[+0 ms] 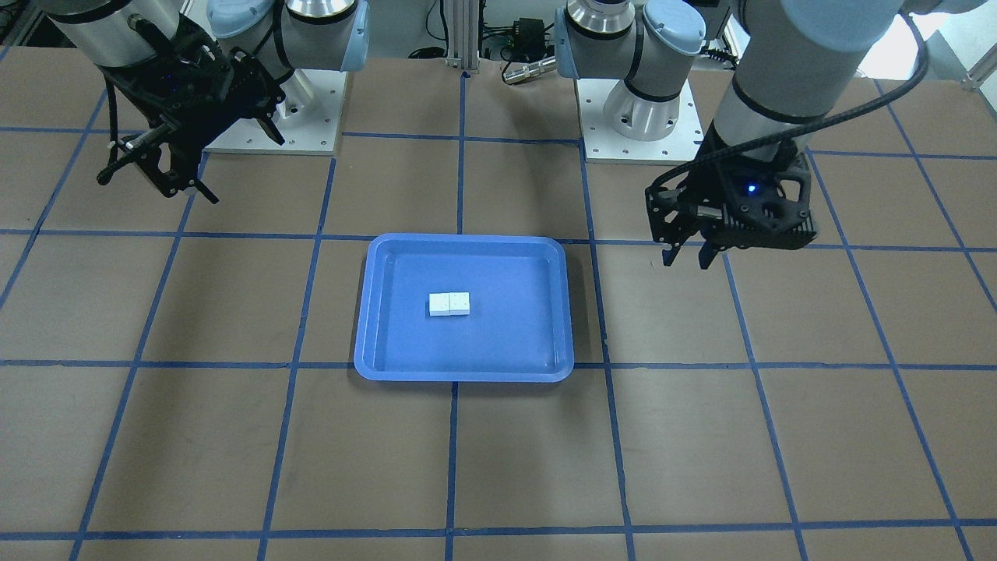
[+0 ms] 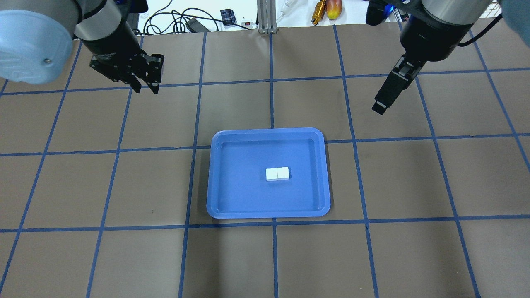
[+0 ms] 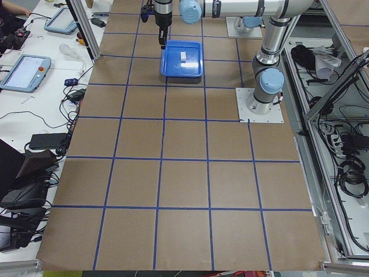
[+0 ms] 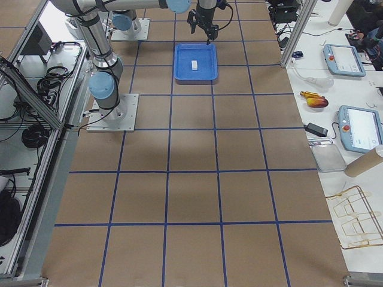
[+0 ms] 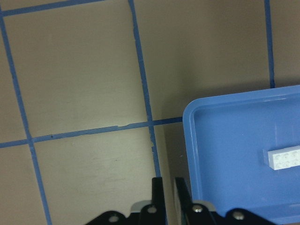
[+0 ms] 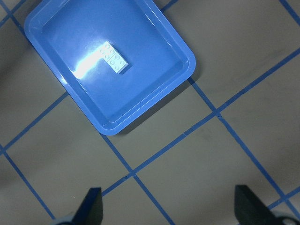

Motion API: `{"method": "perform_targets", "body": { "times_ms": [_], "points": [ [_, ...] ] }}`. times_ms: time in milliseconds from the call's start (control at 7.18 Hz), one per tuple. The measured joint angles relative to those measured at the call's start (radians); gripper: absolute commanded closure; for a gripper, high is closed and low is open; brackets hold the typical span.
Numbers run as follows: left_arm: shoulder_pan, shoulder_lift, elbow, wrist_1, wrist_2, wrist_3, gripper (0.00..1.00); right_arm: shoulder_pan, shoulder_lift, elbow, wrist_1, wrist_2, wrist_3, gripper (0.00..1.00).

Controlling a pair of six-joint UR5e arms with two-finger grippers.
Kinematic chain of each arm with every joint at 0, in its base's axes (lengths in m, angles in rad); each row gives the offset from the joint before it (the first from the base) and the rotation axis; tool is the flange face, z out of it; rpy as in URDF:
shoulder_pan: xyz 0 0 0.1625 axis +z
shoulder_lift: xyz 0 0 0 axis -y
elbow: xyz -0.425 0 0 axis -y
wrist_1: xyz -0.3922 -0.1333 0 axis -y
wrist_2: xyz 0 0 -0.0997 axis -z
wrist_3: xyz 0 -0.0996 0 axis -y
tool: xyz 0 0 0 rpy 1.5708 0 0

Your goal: Assemble white blocks and place on blue tray

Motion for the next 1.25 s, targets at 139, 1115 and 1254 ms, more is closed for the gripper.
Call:
{"method": "perform_targets", "body": {
  "times_ms": [139,1115,1254],
  "points": [
    [0.035,0.033,-0.002,-0.002,0.003,0.001,0.0,0.0,-0.005,0.016,-0.025,-0.001,0.111,0.0],
    [0.067,0.072,-0.022,-0.014,-0.001,-0.002,0.0,0.0,-0.002,0.038,-0.222,-0.149,0.615,0.0],
    [0.07,0.072,-0.016,-0.038,0.001,-0.002,0.0,0.001,-0.001,0.036,-0.228,-0.142,0.655,0.0]
  ]
}}
